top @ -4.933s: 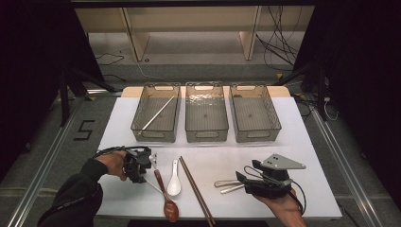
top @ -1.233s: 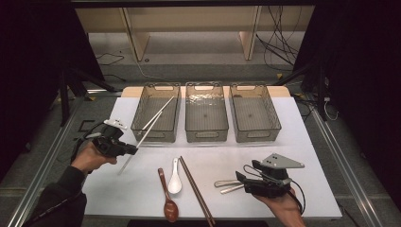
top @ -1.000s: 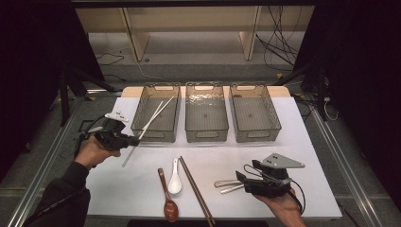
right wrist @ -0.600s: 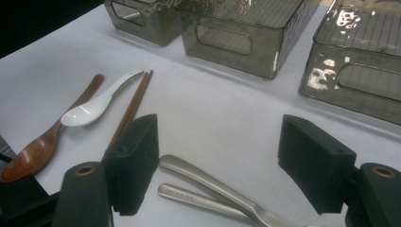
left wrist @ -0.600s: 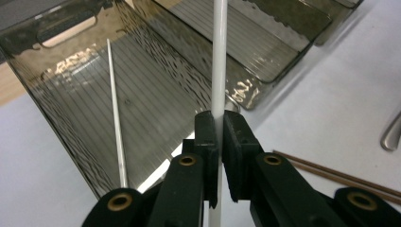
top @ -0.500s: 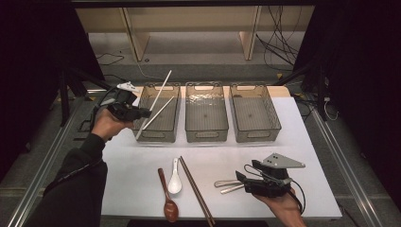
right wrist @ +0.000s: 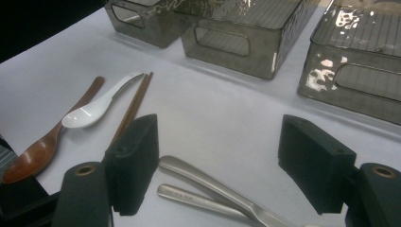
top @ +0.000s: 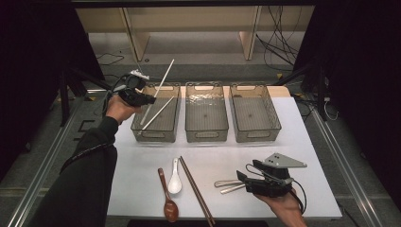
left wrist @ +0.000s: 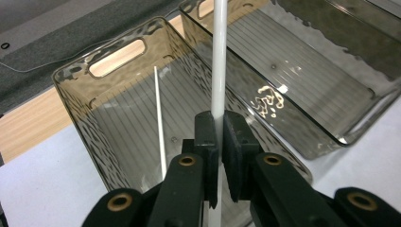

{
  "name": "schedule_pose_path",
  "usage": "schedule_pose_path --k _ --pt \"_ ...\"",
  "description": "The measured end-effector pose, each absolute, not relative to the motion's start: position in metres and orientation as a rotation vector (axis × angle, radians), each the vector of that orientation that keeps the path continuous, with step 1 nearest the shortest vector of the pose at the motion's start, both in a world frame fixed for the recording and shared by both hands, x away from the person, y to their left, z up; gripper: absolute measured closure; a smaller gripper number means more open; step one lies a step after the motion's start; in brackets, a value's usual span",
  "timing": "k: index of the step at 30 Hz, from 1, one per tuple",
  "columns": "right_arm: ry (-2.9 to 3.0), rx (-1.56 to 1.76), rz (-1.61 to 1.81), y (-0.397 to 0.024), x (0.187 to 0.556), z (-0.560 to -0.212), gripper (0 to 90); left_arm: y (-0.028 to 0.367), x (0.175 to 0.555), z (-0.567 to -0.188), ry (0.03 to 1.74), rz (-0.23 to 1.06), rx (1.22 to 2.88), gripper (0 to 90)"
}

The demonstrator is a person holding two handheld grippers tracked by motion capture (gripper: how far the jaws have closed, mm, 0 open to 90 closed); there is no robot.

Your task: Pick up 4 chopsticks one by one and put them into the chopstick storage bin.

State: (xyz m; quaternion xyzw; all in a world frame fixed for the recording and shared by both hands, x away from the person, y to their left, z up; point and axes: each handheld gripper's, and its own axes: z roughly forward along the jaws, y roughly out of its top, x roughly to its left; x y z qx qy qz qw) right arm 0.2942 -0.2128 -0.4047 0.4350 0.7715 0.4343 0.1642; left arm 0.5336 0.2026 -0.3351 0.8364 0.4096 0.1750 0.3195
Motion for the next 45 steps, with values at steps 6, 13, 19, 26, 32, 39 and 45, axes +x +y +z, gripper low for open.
schedule_pose_path --k 6,13,19,26,32,39,45 --pt "2.203 1.232 1.237 -0.212 0.294 -0.405 30.6 0.202 0.538 -0.343 1.088 0.482 2.184 84.4" --pt "2.204 1.233 1.239 -0.211 0.294 -0.405 30.6 0.202 0.542 -0.356 1.123 0.466 2.188 84.3" --pt "2.203 1.233 1.238 -0.212 0.294 -0.405 30.6 0.204 0.542 -0.368 1.137 0.470 2.188 84.3" --pt "2.204 1.234 1.236 -0.212 0.294 -0.405 30.6 0.205 0.542 -0.379 1.152 0.455 2.195 84.0" --pt "2.204 1.232 1.237 -0.212 0.293 -0.405 30.6 0.203 0.543 -0.389 1.155 0.445 2.223 83.6" --pt "2.205 1.233 1.237 -0.212 0.294 -0.405 30.6 0.201 0.543 -0.399 1.192 0.426 2.255 83.4" --pt "2.206 1.230 1.237 -0.212 0.293 -0.405 30.6 0.200 0.543 -0.404 1.203 0.434 2.290 83.0"
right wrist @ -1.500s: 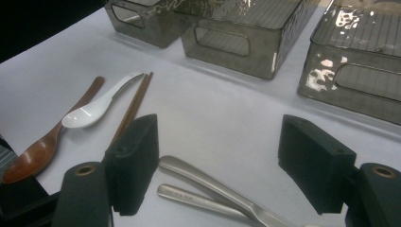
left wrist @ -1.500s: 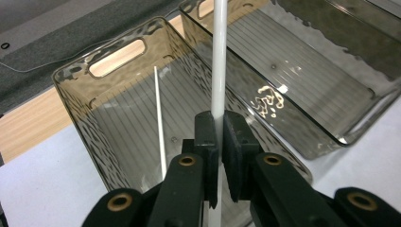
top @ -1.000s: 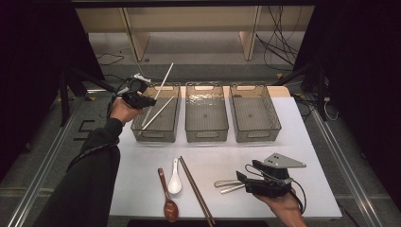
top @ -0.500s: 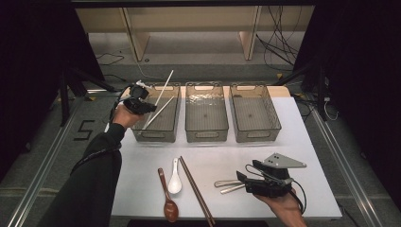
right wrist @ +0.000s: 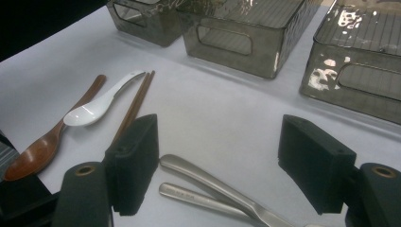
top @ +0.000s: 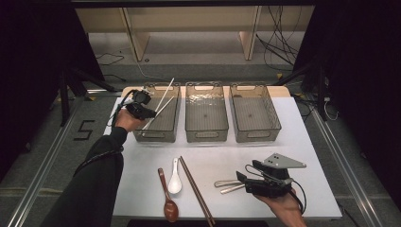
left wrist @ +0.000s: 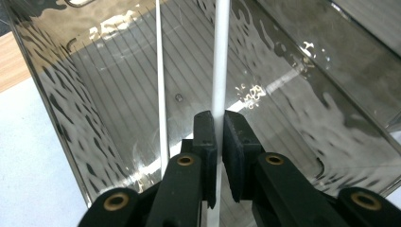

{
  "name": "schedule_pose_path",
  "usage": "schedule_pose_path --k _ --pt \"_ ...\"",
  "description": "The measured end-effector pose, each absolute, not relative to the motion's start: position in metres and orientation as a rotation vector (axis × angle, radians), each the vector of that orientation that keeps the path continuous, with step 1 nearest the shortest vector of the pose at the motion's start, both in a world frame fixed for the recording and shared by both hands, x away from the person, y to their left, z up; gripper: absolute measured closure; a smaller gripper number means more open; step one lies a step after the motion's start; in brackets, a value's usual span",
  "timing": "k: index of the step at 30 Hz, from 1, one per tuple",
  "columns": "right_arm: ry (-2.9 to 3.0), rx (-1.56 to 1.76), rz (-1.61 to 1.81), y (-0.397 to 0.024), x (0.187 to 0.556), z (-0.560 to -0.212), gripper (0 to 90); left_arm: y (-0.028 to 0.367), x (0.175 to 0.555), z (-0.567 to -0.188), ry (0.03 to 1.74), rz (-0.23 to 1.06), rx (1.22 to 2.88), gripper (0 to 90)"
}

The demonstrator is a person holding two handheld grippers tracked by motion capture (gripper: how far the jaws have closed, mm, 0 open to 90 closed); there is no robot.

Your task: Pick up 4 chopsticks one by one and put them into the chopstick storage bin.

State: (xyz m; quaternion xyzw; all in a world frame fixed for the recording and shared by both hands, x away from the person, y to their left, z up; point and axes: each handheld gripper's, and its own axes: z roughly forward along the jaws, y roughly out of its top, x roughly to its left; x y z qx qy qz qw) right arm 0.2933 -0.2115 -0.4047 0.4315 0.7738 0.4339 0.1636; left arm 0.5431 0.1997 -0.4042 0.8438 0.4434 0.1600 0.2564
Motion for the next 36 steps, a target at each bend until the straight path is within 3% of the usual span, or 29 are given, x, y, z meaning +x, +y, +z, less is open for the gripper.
schedule_pose_path --k 8,21,36 --pt "2.207 1.235 1.237 -0.212 0.293 -0.405 30.6 0.202 0.538 -0.402 1.214 0.457 2.248 77.0" --pt "2.236 1.235 1.251 -0.219 0.297 -0.404 29.6 0.200 0.485 -0.376 1.131 0.381 2.112 36.5" --pt "2.533 0.976 0.955 -0.215 0.321 -0.413 30.0 0.195 0.413 -0.373 0.956 0.343 2.051 22.9"
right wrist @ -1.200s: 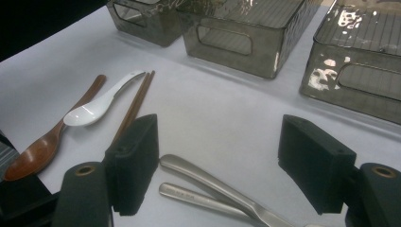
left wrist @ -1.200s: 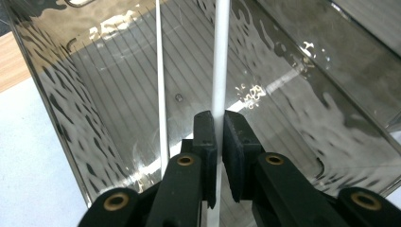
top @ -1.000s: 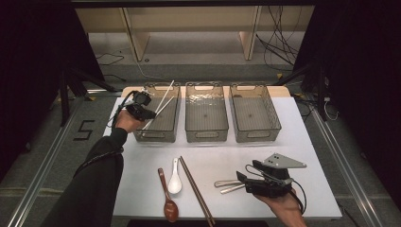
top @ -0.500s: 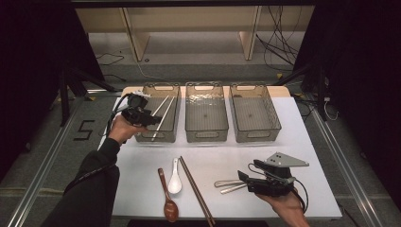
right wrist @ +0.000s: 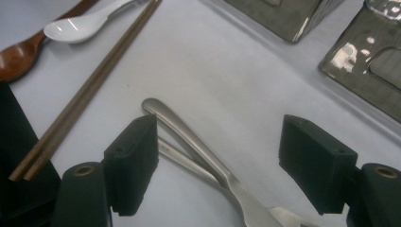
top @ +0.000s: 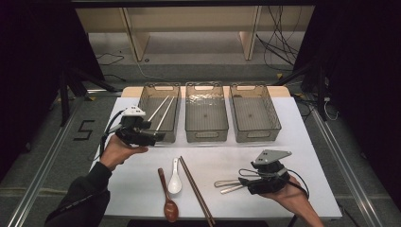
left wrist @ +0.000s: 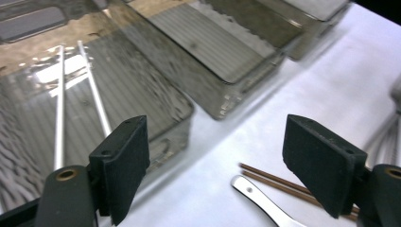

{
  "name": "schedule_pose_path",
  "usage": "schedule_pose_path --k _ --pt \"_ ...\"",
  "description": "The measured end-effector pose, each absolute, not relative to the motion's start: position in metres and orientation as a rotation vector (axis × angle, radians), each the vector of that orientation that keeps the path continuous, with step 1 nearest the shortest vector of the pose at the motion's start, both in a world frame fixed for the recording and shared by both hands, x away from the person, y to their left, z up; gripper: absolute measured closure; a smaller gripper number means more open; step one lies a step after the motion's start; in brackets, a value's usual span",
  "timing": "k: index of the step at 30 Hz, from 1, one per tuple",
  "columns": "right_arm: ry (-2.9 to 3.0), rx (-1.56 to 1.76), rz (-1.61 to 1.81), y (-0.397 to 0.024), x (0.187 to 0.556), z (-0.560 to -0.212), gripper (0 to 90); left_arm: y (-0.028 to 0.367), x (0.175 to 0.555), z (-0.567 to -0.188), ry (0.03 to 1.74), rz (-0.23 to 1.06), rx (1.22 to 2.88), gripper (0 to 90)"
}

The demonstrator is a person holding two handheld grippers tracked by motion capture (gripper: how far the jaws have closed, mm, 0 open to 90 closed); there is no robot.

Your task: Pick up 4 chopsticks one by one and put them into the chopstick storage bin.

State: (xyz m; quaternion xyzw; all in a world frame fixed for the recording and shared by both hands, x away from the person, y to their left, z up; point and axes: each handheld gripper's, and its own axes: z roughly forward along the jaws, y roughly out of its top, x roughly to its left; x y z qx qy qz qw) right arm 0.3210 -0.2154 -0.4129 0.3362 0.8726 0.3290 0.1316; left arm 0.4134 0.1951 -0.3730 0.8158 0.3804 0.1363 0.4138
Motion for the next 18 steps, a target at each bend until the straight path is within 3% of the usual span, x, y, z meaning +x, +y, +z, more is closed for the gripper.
schedule_pose_path --k 18 --pt "2.583 1.015 0.958 -0.187 0.320 -0.415 30.1 0.206 0.374 -0.389 0.974 0.368 2.026 20.4"
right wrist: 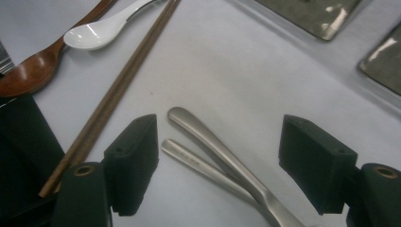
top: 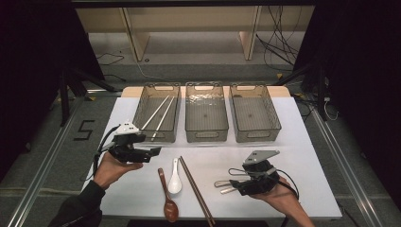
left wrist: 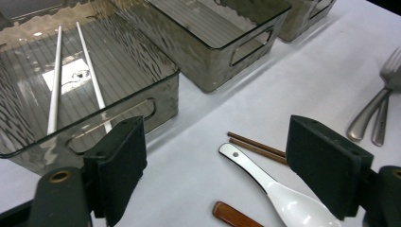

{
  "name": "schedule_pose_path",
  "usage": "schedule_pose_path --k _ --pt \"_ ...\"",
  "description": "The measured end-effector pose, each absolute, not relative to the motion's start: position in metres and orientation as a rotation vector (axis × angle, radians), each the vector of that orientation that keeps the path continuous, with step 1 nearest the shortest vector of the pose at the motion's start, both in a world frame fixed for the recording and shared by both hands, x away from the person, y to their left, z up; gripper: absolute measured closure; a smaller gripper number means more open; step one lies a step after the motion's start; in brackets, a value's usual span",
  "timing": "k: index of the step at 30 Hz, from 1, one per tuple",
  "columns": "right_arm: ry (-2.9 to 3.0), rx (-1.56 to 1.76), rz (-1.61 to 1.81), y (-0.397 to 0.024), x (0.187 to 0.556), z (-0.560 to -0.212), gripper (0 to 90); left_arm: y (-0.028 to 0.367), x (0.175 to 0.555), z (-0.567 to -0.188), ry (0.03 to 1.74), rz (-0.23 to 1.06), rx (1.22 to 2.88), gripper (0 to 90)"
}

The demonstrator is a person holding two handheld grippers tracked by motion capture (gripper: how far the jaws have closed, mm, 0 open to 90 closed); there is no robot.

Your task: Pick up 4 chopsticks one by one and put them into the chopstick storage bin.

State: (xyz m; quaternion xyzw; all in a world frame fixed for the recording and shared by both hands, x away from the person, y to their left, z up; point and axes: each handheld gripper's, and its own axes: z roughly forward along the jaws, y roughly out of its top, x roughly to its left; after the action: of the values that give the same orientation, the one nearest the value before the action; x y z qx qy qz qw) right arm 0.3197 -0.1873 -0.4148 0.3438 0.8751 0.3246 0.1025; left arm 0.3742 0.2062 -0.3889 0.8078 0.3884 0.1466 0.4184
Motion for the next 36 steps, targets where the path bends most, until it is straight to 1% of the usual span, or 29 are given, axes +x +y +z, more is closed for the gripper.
schedule_pose_path --k 7,15,23,36 --pt "2.623 1.001 0.897 -0.160 0.313 -0.417 30.6 0.203 0.359 -0.393 0.948 0.423 2.030 19.7" --pt "2.665 0.980 0.838 -0.136 0.309 -0.424 30.6 0.203 0.349 -0.395 0.927 0.396 2.015 17.4" --pt "2.702 0.952 0.779 -0.120 0.306 -0.431 30.6 0.207 0.345 -0.399 0.945 0.369 1.994 16.5" --pt "2.745 0.953 0.735 -0.109 0.306 -0.439 30.6 0.205 0.341 -0.399 0.923 0.378 1.977 16.1"
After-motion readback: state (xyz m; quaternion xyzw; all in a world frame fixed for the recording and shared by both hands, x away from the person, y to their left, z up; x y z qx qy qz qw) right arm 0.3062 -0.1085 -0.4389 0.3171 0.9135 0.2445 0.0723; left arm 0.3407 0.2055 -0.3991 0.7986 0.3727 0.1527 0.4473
